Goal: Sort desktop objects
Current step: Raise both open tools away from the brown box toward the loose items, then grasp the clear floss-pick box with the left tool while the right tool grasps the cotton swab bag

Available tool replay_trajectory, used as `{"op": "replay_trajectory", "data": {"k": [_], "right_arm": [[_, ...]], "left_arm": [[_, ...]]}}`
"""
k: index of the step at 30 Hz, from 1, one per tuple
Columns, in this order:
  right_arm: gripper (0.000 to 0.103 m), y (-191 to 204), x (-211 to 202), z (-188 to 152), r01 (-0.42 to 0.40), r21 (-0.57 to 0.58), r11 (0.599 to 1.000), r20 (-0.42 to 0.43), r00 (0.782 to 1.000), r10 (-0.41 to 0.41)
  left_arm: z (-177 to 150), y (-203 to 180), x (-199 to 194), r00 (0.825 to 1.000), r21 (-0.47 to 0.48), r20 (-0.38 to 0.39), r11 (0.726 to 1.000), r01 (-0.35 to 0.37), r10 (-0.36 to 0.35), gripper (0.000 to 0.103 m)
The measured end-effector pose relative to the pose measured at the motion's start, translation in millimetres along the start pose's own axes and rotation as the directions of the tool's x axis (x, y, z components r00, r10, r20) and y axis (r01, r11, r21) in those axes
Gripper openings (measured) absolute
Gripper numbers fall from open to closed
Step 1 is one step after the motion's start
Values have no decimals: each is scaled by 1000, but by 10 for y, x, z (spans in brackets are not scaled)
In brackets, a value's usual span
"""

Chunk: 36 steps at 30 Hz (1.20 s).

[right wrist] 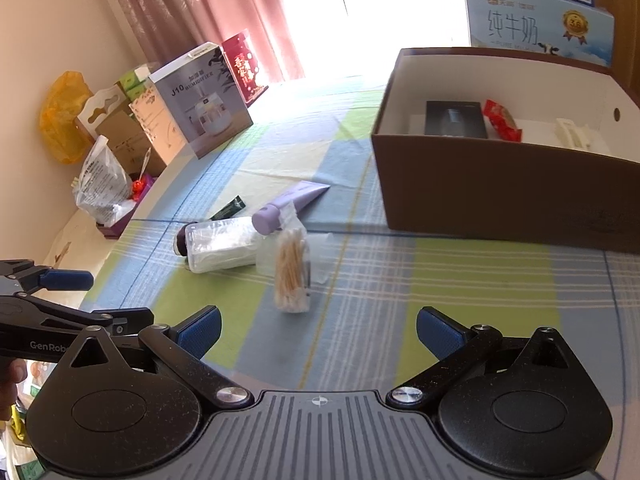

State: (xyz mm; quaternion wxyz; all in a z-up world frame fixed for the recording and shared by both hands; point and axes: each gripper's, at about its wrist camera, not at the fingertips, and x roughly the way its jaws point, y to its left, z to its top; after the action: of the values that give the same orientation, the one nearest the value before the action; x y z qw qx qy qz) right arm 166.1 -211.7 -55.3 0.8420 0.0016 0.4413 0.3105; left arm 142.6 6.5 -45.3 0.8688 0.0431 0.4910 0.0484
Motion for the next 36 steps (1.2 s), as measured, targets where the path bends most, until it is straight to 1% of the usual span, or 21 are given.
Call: {"op": "replay_trajectory", "data": {"k": [3, 6, 12, 15, 20, 21, 23, 27, 29, 30, 33, 34, 35, 36], "right_arm": [[101, 46, 92, 2, 4, -6, 1000, 0, 1000, -4], [101, 77, 189, 17, 12, -11, 1000, -2, 1000, -12], [101, 109, 383, 44, 42, -17, 999, 2, 999, -42], [97, 134, 488, 47, 54, -30, 998, 1, 999, -54], [79, 180, 681, 39, 65, -52, 997, -6, 998, -65], [77, 192, 720, 40, 65, -57, 996, -9, 998, -66], [70, 216, 786, 48, 65, -66, 996, -12, 998, -66], [61, 254, 905, 85, 69, -88, 994, -8, 998, -70], [53, 268, 944, 106, 70, -100, 993, -4, 998, -70], [51, 279, 959, 113, 70, -108, 992, -2, 997, -71], [37, 292, 979, 125, 74, -135, 988, 5, 997, -74], [29, 295, 985, 123, 74, -143, 987, 4, 997, -74], [24, 295, 988, 119, 71, -149, 986, 2, 997, -71], [22, 292, 984, 113, 68, -152, 986, 2, 998, -68]], "left_arm": [[30, 67, 78, 1000, 26, 15, 1000, 9, -9, 92], [65, 87, 148, 999, 72, 32, 997, 15, -18, 92], [190, 110, 330, 996, 158, 64, 986, 56, -67, 91], [258, 101, 446, 994, 202, 70, 977, 65, -80, 91], [387, 106, 688, 993, 272, 62, 959, 79, -99, 88], [405, 103, 721, 993, 286, 59, 955, 83, -104, 88], [445, 93, 786, 991, 325, 60, 941, 94, -119, 87], [495, 58, 916, 989, 383, 56, 918, 103, -134, 87], [510, 26, 979, 989, 410, 54, 906, 102, -136, 86], [520, 13, 1011, 989, 423, 51, 900, 106, -140, 85], [519, -28, 1090, 989, 449, 38, 887, 113, -145, 77], [513, -39, 1107, 988, 456, 34, 882, 116, -148, 73], [509, -49, 1114, 988, 462, 32, 879, 119, -151, 69], [504, -59, 1120, 988, 465, 30, 877, 122, -153, 67]]}}
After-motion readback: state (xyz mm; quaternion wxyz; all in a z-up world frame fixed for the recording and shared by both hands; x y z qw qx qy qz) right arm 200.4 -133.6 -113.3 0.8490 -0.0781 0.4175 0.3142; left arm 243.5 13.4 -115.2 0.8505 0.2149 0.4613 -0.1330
